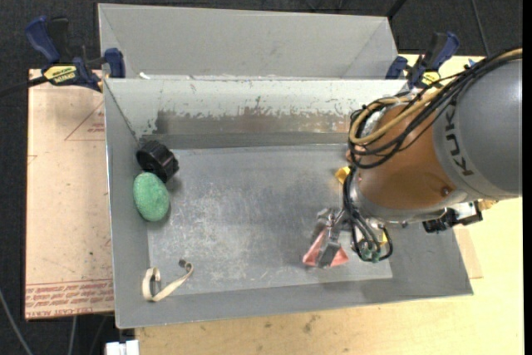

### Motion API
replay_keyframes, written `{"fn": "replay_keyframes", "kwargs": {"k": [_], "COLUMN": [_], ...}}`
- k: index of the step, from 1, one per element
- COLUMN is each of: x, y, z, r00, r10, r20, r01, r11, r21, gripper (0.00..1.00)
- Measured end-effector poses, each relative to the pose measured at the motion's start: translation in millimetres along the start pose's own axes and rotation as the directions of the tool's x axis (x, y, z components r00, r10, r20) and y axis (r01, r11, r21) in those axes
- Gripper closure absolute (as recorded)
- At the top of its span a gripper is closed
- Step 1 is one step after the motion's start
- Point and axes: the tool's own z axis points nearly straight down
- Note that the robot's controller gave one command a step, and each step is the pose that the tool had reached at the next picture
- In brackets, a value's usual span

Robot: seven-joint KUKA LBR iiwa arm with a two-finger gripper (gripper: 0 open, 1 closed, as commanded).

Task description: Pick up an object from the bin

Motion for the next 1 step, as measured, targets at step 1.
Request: {"fn": "replay_keyframes", "kwargs": {"k": [1], "x": [0.0], "y": [0.3], "z": [-7.5], "r00": [1.0], "r10": [-0.001], "r20": [0.002], "r01": [0.001], "r11": [1.0], "r21": [0.0], "gripper": [1.0]}}
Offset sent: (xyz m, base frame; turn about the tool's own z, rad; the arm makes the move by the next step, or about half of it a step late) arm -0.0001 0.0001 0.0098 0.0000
